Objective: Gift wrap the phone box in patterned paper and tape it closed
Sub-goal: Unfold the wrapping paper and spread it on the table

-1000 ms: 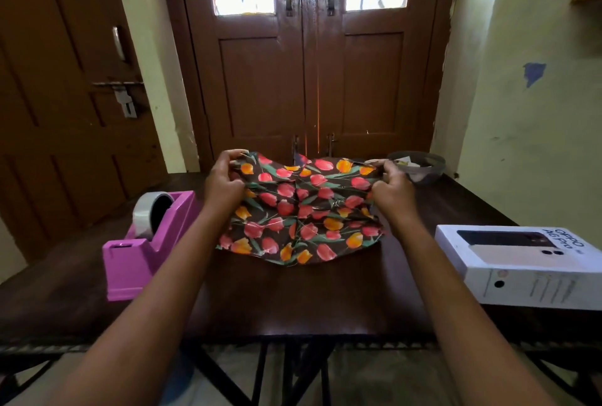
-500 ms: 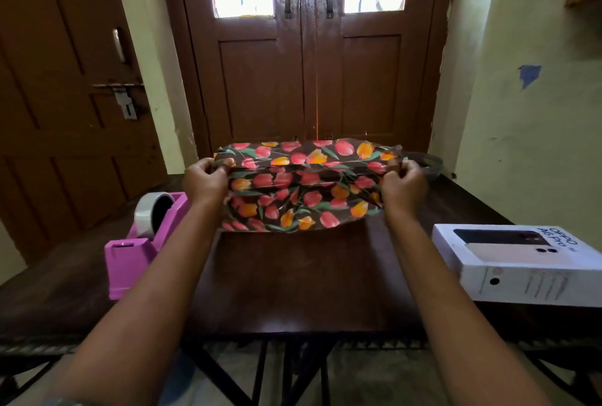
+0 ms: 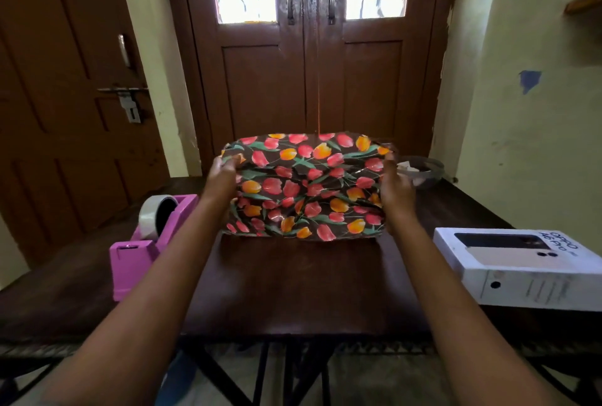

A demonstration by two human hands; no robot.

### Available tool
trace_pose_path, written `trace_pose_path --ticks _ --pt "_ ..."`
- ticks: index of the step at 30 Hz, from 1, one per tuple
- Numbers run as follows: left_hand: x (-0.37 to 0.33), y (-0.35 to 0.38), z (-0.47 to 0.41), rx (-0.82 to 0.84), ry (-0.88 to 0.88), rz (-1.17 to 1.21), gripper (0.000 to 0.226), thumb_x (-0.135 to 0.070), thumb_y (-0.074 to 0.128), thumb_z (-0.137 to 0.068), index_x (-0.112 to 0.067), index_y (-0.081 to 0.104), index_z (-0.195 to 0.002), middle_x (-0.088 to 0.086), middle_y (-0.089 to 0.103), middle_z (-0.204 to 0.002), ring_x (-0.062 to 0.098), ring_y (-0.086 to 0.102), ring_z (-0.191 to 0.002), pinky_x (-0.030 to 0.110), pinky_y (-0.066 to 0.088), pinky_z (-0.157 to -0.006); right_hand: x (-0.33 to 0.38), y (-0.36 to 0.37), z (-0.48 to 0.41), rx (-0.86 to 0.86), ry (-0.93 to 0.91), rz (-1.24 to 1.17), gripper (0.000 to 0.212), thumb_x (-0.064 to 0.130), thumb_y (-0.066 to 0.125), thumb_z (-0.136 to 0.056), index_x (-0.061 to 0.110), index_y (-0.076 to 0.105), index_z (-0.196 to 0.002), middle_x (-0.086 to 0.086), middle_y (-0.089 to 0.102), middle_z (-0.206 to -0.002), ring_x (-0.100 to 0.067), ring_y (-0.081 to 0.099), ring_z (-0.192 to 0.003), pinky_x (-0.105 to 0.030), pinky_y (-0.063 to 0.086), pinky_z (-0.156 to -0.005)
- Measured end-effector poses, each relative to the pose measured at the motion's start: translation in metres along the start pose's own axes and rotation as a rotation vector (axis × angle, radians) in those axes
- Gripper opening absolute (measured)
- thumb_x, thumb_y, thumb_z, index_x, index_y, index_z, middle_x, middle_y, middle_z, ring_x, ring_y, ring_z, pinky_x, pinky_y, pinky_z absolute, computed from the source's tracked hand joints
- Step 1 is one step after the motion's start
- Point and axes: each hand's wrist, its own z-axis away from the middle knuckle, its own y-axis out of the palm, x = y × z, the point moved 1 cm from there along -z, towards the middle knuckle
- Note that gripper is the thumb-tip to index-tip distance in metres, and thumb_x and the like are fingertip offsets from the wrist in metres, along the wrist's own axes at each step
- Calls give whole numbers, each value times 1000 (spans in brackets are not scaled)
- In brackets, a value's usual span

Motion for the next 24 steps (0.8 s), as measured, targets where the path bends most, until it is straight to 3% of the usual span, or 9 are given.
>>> trace_pose_path --ticks 3,6,9,11,14,17,19,21,24 --pt "0 -8 8 252 89 33 68 -46 62 -82 -25 32 -139 8 60 -119 23 63 -102 38 53 -82 -2 -7 -7 -139 -33 74 50 45 34 -98 14 47 -60 -3 50 -62 -21 49 -65 -29 31 -56" --pt "6 -18 13 323 140 -97 71 -46 75 -69 -20 48 -129 4 63 -114 19 63 -105 35 49 -90 0 -9 -12 -160 -7 79 46 41 36 -98 9 55 -72 -7 55 -72 -22 52 -71 -29 35 -61" --pt "12 -20 12 222 167 -93 22 -19 72 -80 -9 64 -98 6 70 -90 25 66 -90 39 50 -84 7 -7 -10 -68 58 -38 42 43 39 -97 11 56 -76 -13 62 -92 -31 61 -93 -38 49 -85" --pt "11 -16 10 135 166 -59 1 -12 63 -87 -13 63 -88 4 69 -83 24 65 -83 38 52 -79 10 -4 -6 77 102 -145 36 46 42 -93 18 56 -76 -8 66 -93 -30 63 -95 -45 50 -89" --pt "8 -9 6 41 196 -118 8 -17 55 -93 -18 60 -87 6 65 -87 22 64 -85 37 54 -77 9 2 1 244 71 -216 42 54 44 -87 20 66 -95 -6 70 -100 -25 65 -96 -47 51 -91" --pt "9 -5 0 -84 209 -183 8 -23 54 -93 -17 59 -97 5 65 -97 21 62 -93 41 53 -83 7 3 7 172 18 -186 53 62 42 -87 14 65 -92 -15 68 -101 -30 64 -97 -44 51 -90" --pt "11 -9 -6 -183 192 -186 11 -24 57 -91 -17 61 -98 6 66 -100 23 63 -95 44 53 -86 3 3 12 37 -57 -88 67 62 40 -87 0 63 -75 -20 65 -77 -28 64 -75 -36 52 -74" --pt "12 -14 -10 -258 190 -193 9 -24 60 -89 -16 63 -94 9 68 -100 26 64 -95 47 53 -86 3 0 18 -73 -117 -34 59 52 42 -92 11 48 -50 -7 51 -52 -18 50 -53 -28 36 -57" --pt "14 -18 -9 -332 191 -211 11 -23 61 -88 -13 65 -93 11 69 -97 28 65 -92 47 53 -85 -5 1 15 -68 -8 -108 44 37 46 -95 8 60 -65 -19 68 -79 -32 64 -76 -40 52 -74"
